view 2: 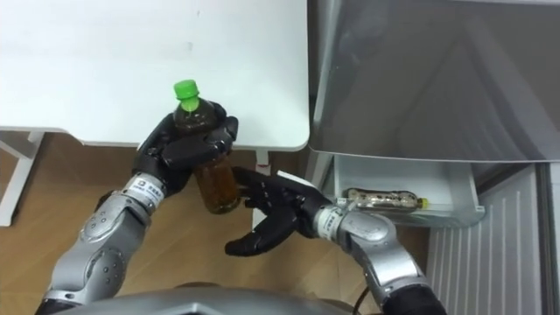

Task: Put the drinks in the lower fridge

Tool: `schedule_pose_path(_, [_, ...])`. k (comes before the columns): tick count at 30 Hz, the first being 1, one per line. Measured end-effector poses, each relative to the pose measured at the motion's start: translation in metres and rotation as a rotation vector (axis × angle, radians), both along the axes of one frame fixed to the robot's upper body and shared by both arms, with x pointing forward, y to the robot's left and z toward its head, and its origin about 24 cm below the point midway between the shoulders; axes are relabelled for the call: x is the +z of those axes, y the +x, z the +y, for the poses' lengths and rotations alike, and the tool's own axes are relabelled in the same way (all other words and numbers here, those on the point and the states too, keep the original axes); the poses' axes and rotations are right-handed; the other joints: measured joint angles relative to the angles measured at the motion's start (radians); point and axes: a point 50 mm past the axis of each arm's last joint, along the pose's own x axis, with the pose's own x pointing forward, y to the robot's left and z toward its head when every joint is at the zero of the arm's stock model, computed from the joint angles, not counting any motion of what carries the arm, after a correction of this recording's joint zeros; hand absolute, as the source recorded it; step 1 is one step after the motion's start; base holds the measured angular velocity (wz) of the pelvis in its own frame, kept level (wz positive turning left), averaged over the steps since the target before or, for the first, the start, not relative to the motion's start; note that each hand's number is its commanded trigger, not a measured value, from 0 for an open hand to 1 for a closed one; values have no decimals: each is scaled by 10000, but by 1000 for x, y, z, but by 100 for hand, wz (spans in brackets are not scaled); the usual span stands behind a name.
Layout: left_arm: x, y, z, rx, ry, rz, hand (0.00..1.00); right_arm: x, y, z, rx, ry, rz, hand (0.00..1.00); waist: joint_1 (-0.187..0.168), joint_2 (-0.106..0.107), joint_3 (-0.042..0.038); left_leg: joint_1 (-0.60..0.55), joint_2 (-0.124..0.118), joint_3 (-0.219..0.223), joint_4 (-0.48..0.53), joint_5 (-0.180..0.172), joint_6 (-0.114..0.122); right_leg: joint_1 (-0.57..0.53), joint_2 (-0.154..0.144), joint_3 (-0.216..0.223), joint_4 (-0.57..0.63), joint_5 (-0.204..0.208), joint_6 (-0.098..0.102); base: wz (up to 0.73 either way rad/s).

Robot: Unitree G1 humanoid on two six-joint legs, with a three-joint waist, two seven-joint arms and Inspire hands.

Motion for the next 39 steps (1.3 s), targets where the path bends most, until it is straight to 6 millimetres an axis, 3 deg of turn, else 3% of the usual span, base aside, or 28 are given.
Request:
schedule_pose_path(16, [-13, -12, -20, -1675, 661, 440, 100, -2, -6, 2, 18, 761, 923, 0, -16, 15, 39, -63, 4, 1, -19, 0, 0, -151, 26, 281, 19, 0, 0, 0])
schedule_pose_path(26, [-15, -15, -21, -1916, 787, 551, 100, -3, -8, 4, 40, 772, 1076, 0, -65, 14, 38, -95, 4, 41, -19, 0, 0, -213, 23, 350, 25, -1, 0, 0])
schedule_pose_path(28, [-15, -15, -21, -1969, 818, 556, 100, -3, -8, 4, 20, 827, 1100, 35, -69, 14, 38, -94, 6, 43, -24, 0, 0, -215, 26, 356, 25, -1, 0, 0])
schedule_pose_path(29, [-15, -15, -21, -1972, 817, 556, 100, -3, -8, 4, 9, 841, 1104, 60, -69, 15, 39, -94, 6, 43, -25, 0, 0, -217, 26, 357, 25, -1, 0, 0])
schedule_pose_path(30, [-15, -15, -21, -1971, 816, 549, 100, -3, -8, 4, -11, 867, 1111, 67, -71, 14, 38, -95, 6, 43, -26, 0, 0, -219, 27, 359, 25, -1, 0, 0])
schedule_pose_path(32, [-15, -15, -21, -1972, 809, 521, 100, -3, -8, 4, -72, 908, 1122, 100, -70, 15, 38, -95, 6, 43, -28, 0, 0, -220, 27, 361, 25, -1, 0, 0])
schedule_pose_path(39, [-15, -18, -29, -2585, 581, 405, 100, -5, -6, -1, -567, 515, 1057, 100, -54, 17, 37, -95, 3, 44, -40, 0, 0, -231, 24, 373, 23, -1, 0, 0])
